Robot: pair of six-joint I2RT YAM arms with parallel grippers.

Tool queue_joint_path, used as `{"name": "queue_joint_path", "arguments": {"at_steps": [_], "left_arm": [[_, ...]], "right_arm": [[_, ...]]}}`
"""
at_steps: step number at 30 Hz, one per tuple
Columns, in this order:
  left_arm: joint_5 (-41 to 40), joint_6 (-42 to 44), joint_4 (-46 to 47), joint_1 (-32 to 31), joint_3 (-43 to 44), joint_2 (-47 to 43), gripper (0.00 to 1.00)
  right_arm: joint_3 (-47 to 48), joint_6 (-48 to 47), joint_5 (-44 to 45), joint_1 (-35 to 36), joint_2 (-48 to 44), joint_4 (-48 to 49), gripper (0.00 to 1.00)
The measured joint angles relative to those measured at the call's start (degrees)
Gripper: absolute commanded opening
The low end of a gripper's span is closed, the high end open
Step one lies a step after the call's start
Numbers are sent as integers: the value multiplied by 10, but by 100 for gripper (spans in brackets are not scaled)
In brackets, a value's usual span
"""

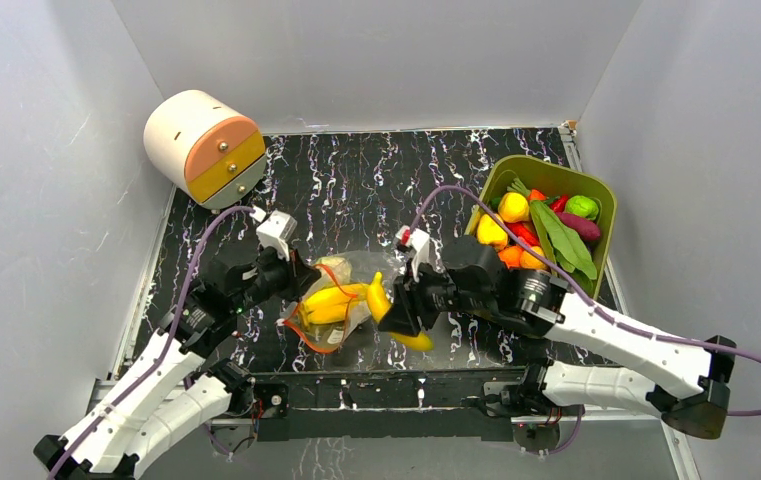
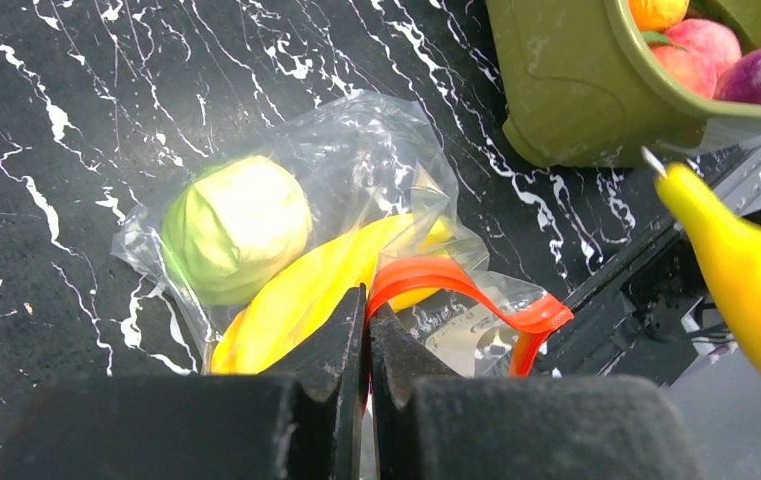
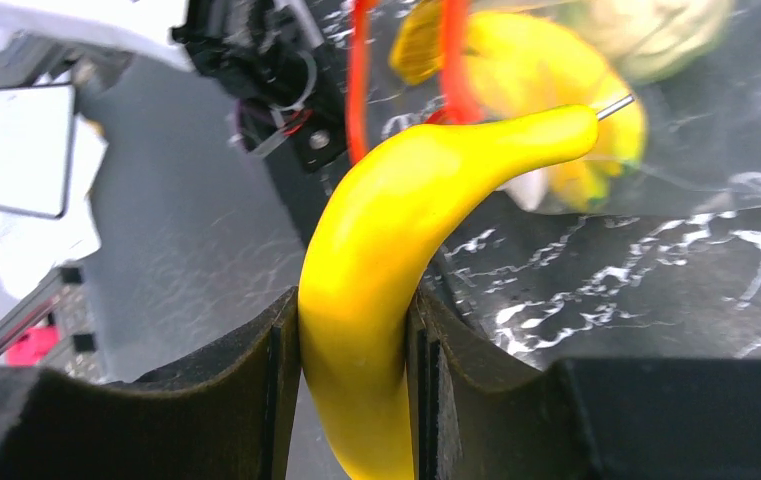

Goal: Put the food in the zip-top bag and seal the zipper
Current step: Place the fake fruit in the zipper food storage bag.

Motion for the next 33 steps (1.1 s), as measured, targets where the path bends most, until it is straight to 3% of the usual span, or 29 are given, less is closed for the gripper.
{"name": "queue_joint_path", "arguments": {"at_steps": [11,27,33], "left_arm": [[-31,-59,2,0,50,42,0],[-45,-142,2,0,59,53,0],[-40,-152,3,0,59,51,0]], "right_arm": [[-90,65,-119,11,-71,155,29],[-89,142,-138,33,62,278,31],[-89,211,-83,34,94,291,31]]}}
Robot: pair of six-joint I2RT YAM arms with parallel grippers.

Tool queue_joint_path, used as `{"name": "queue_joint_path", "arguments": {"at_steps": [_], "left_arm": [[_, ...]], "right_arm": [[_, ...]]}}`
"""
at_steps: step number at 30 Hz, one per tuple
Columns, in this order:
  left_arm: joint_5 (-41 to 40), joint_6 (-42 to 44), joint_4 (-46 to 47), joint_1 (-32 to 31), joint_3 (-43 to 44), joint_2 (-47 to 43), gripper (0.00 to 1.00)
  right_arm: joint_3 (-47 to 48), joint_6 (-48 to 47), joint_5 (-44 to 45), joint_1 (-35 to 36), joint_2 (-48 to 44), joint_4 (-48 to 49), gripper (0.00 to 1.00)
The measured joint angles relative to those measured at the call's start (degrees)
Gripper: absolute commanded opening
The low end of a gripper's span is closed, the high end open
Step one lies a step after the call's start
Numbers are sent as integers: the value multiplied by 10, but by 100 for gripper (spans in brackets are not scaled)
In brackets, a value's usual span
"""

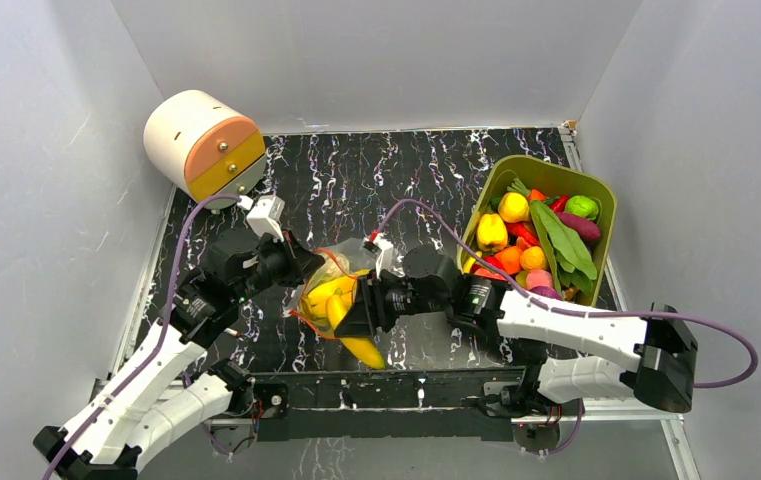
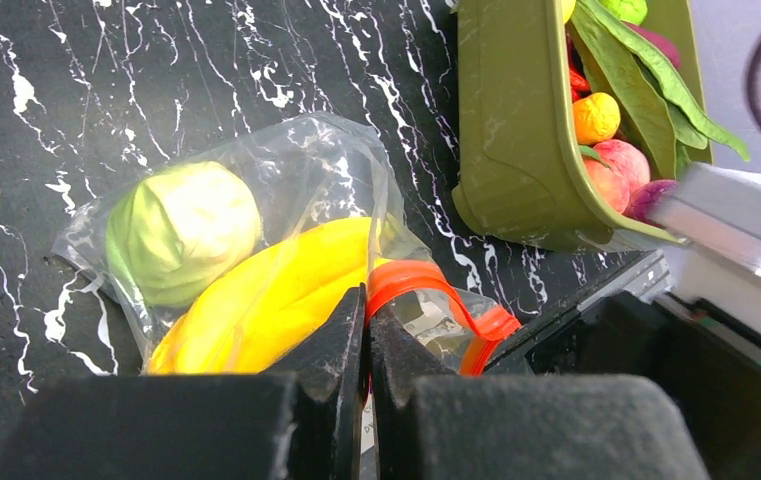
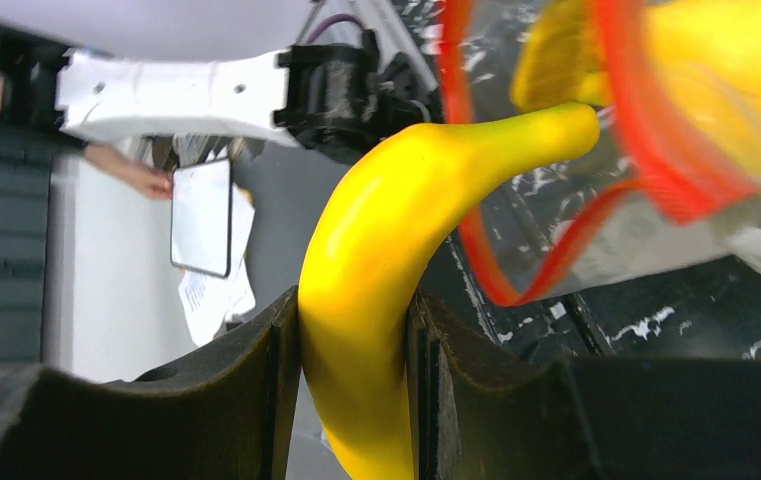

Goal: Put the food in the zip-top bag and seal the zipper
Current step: Place the fake fruit in the zipper food storage bag.

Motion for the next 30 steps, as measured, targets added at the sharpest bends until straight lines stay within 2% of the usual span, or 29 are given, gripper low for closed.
{"name": "queue_joint_path", "arguments": {"at_steps": [11,23,30], "left_arm": [[44,-3,30,0,-24,-40,0],[85,-10,52,0,-45,-50,0],[99,-25,63,0,-49,-52,0]], "right_arm": [[43,87,118,1,49,-81,32],[51,184,232,1,50,-79,32],[52,238,305,1,50,-78,36]]}}
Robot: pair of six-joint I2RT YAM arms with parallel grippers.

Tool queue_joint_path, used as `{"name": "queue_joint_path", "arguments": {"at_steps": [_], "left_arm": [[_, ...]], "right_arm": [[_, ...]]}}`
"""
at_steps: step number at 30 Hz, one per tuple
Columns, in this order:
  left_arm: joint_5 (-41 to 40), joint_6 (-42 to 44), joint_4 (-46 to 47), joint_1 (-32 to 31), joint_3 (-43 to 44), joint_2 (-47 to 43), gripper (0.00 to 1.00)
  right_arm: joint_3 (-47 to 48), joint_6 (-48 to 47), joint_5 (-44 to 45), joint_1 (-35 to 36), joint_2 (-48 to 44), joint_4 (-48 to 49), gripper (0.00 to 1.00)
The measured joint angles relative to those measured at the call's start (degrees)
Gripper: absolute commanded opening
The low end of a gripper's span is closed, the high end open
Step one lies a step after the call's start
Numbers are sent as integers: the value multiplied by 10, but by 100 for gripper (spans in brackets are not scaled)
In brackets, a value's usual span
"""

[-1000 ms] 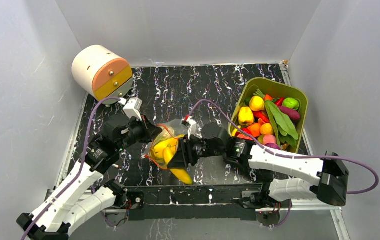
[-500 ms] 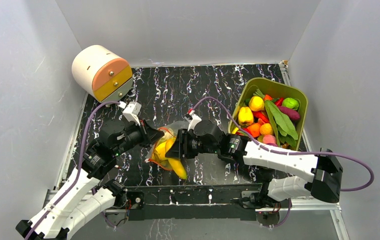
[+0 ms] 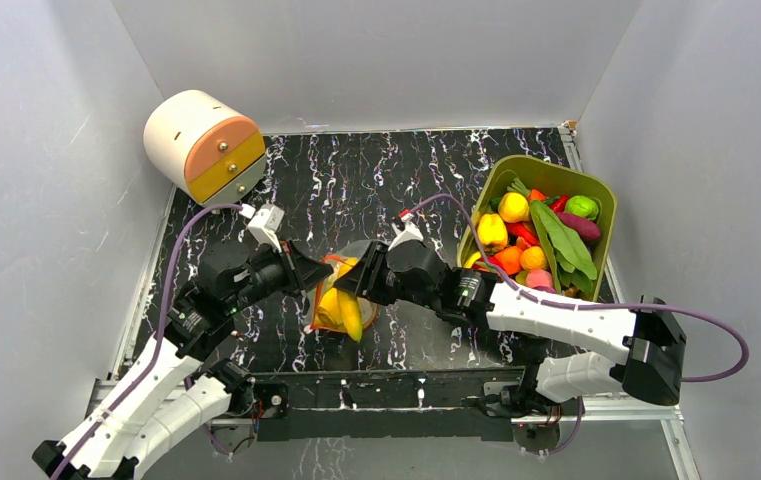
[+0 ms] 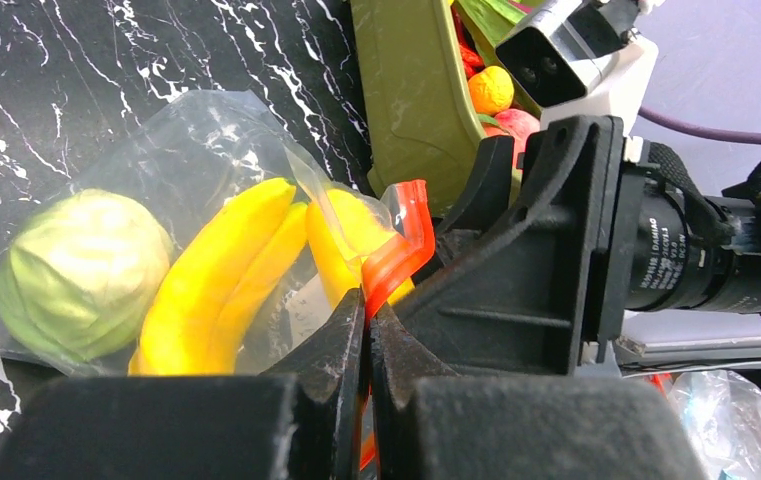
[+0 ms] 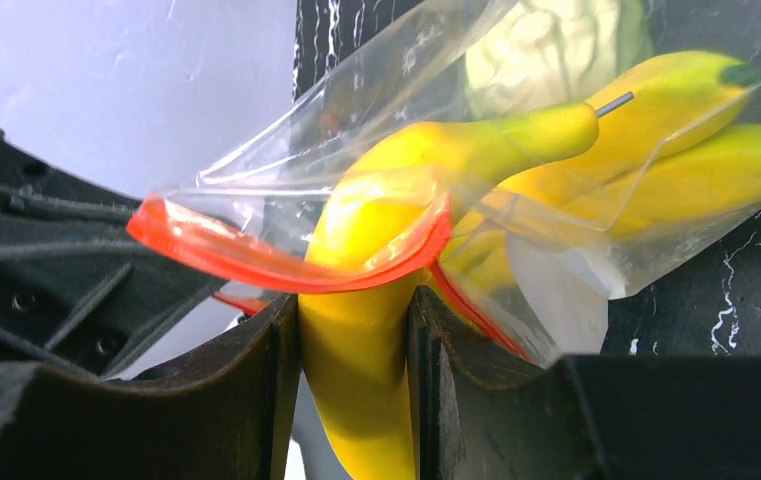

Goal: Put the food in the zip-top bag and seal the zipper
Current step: Place the fake fruit in the zipper food storage bag.

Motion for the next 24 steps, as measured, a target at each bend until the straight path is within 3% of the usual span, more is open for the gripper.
{"name": "queue_joint_path", "arguments": {"at_steps": [10,24], "left_arm": [[8,-22,17,0,-19,-24,0],[19,-57,43,0,-36,-34,0]], "right_arm": [[1,81,75,0,6,5,35],[-3,143,148,1,15,20,42]]}}
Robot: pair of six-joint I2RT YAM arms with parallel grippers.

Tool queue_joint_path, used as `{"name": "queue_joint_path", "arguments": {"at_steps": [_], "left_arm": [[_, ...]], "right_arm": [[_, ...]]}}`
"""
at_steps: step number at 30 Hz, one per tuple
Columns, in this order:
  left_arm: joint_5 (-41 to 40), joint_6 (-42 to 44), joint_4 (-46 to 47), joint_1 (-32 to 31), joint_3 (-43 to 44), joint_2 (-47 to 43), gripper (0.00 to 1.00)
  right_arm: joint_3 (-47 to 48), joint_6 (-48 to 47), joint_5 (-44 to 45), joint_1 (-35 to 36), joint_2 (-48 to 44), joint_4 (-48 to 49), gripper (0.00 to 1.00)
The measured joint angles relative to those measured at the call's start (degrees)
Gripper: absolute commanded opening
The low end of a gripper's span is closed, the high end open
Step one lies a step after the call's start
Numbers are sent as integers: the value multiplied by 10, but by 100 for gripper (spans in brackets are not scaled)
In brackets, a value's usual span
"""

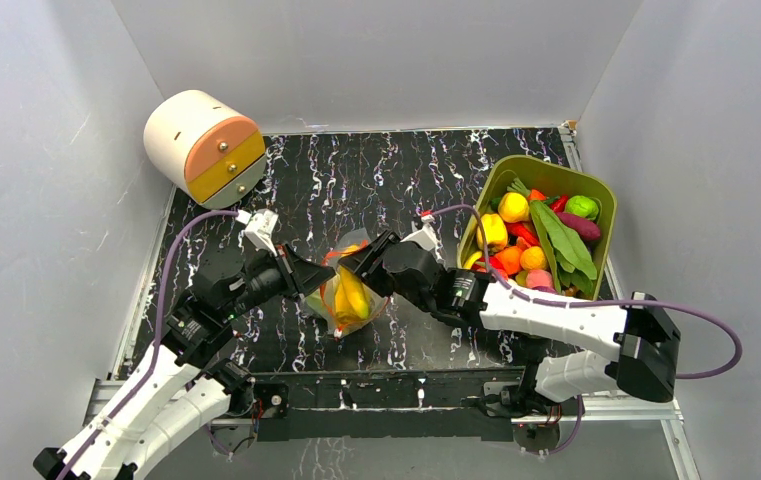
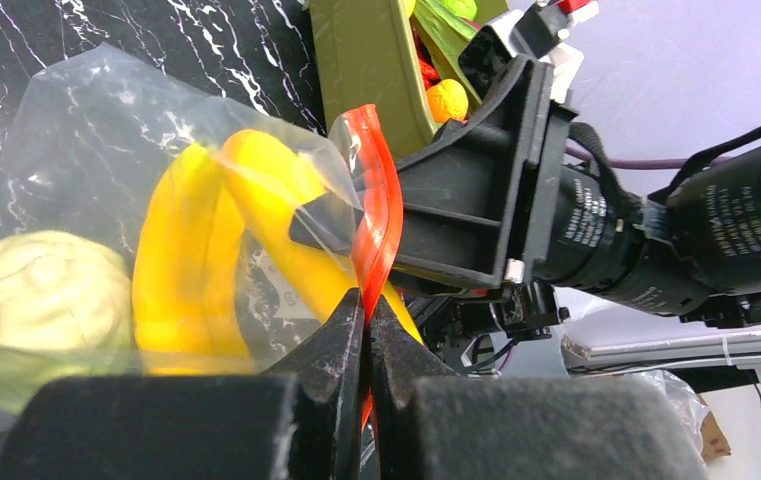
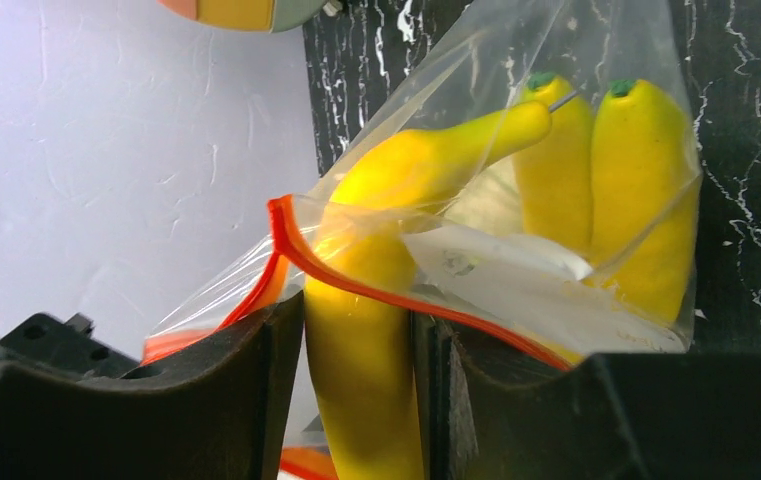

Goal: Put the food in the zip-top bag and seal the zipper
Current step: Place the fake fruit in the zipper food storage bag.

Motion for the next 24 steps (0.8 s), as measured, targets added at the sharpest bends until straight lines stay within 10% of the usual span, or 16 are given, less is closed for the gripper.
{"name": "queue_joint_path", "arguments": {"at_steps": [24], "left_arm": [[0,-8,5,0,-4,-3,0]], "right_arm": [[-26,-18,1,4,11,7,29]]}}
